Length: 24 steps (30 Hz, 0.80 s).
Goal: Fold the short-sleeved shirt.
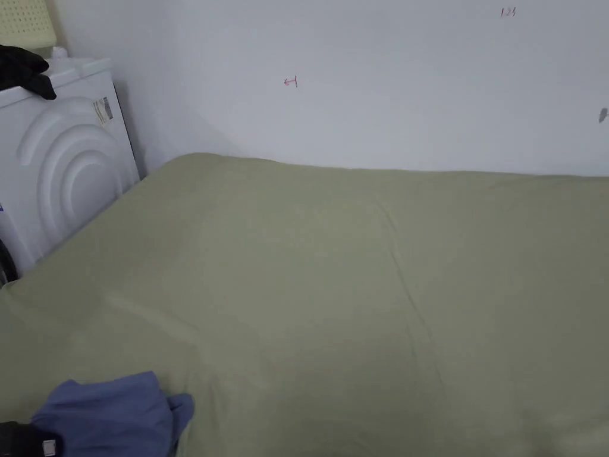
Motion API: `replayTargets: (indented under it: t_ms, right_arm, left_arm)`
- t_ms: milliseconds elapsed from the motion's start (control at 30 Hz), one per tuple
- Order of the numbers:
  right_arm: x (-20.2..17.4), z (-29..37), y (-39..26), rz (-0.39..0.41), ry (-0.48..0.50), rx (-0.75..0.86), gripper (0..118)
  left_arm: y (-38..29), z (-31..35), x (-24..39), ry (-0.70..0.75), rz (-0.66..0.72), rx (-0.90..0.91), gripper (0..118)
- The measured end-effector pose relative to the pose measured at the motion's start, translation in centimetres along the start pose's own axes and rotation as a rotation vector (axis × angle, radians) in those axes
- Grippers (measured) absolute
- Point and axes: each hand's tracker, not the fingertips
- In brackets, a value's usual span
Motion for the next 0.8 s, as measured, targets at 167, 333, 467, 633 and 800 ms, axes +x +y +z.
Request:
replayTargets:
  t_ms: [167,333,467,633,800]
  right_arm:
    - [-2.8,3.6,1.2,0.177,-0.225,0.063,2]
    - [-5.0,6.7,3.0,0.375,-0.539,0.112,2]
    - [-6.6,8.2,4.3,0.461,-0.698,0.175,2]
    - [-9.4,10.0,4.5,0.538,-0.867,0.36,2]
    - [-11.2,10.5,2.7,0.6,-0.967,0.495,2]
  left_arm:
    - [-0.3,8.2,5.1,0.239,-0.09,0.228,62]
    - [-5.0,13.6,19.1,0.186,-0.307,0.631,51]
    - [-9.7,13.3,29.3,0.234,-0.378,0.914,14]
    - [-15.2,10.5,38.6,0.102,-0.522,0.971,0]
    - [-21.0,7.3,44.4,0.062,-0.592,1.012,0]
